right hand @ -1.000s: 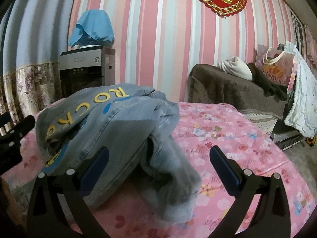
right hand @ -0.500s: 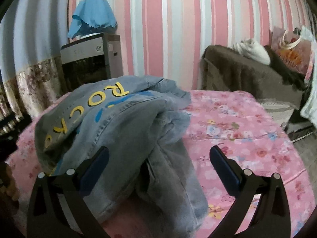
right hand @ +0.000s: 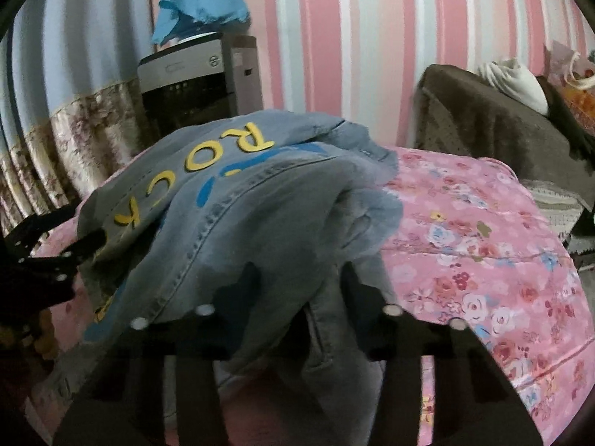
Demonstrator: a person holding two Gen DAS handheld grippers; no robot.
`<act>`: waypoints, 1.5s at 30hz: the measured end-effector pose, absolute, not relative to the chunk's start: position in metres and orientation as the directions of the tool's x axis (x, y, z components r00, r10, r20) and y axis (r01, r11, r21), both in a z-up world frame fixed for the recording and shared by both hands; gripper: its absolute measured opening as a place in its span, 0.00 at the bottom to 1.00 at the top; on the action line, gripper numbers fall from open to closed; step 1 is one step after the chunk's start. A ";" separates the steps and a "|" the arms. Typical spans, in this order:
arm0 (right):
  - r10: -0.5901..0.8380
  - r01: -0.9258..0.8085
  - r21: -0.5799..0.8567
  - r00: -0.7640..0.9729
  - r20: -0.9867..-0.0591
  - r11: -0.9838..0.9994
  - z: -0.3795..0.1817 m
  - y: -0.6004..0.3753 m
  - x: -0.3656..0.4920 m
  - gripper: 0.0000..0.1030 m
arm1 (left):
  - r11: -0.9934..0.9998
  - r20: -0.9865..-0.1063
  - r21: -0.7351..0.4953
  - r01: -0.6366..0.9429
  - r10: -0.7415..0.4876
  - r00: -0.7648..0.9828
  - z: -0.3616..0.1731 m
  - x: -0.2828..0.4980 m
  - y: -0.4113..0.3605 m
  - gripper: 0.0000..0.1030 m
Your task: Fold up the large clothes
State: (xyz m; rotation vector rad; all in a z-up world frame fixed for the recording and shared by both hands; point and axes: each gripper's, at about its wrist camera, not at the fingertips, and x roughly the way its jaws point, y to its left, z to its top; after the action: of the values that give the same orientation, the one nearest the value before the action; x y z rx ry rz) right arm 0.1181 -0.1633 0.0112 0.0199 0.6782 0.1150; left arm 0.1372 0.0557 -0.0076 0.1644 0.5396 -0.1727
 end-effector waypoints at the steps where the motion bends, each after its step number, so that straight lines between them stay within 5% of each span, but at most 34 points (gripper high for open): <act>1: 0.115 -0.109 0.048 0.774 -0.623 0.993 0.011 -0.161 0.118 0.34 | 0.969 -0.548 0.112 0.220 -0.125 0.827 -0.011 0.143 0.053 0.63; 4: 0.125 -0.125 0.043 0.777 -0.617 0.991 0.015 -0.160 0.118 0.25 | 0.963 -0.617 0.091 0.253 -0.145 0.774 -0.019 0.162 0.051 0.18; 7: 0.147 -0.142 0.057 0.771 -0.619 0.988 0.022 -0.165 0.121 0.18 | 0.964 -0.632 0.076 0.253 -0.150 0.760 -0.019 0.178 0.055 0.00; 13: 0.175 -0.172 0.065 0.761 -0.624 0.983 0.036 -0.177 0.129 0.09 | 0.967 -0.659 0.005 0.257 -0.190 0.728 -0.021 0.194 0.061 0.00; 25: -0.217 0.013 -0.342 0.796 -0.566 0.940 0.069 -0.255 0.195 0.04 | 0.969 -0.648 0.053 0.241 -0.151 0.747 -0.017 0.206 0.061 0.00; 32: -0.364 0.015 -0.511 0.719 -0.592 0.860 0.042 -0.301 0.267 0.02 | 0.979 -0.645 0.055 0.196 -0.115 0.756 -0.008 0.237 0.073 0.00; 36: -0.365 0.011 -0.464 0.634 -0.682 0.886 0.024 -0.328 0.306 0.02 | 0.977 -0.644 0.020 0.211 -0.149 0.750 -0.002 0.237 0.079 0.00; 39: -0.295 0.017 -0.352 0.584 -0.756 0.936 0.009 -0.346 0.319 0.03 | 0.976 -0.638 0.021 0.217 -0.154 0.755 -0.002 0.225 0.077 0.24; 41: -0.237 0.028 -0.273 0.581 -0.779 0.962 0.005 -0.352 0.311 0.08 | 0.976 -0.627 0.029 0.216 -0.150 0.764 0.000 0.214 0.076 0.58; 42: -0.221 0.035 -0.248 0.587 -0.779 0.968 0.006 -0.352 0.302 0.15 | 0.976 -0.617 0.034 0.215 -0.149 0.773 0.001 0.207 0.076 0.63; 44: -0.192 0.053 -0.203 0.615 -0.765 0.978 0.012 -0.351 0.274 0.68 | 0.976 -0.592 0.049 0.214 -0.145 0.793 0.005 0.193 0.077 0.73; 45: -0.177 0.051 -0.187 0.634 -0.753 0.981 0.014 -0.348 0.260 0.69 | 0.975 -0.586 0.050 0.214 -0.145 0.797 0.006 0.187 0.078 0.75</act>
State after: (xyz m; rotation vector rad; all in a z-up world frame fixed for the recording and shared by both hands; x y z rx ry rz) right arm 0.2599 -0.3484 0.0144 -0.1535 0.8757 -0.1309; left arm 0.1875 0.0776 0.0064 0.1162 0.6188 -0.1933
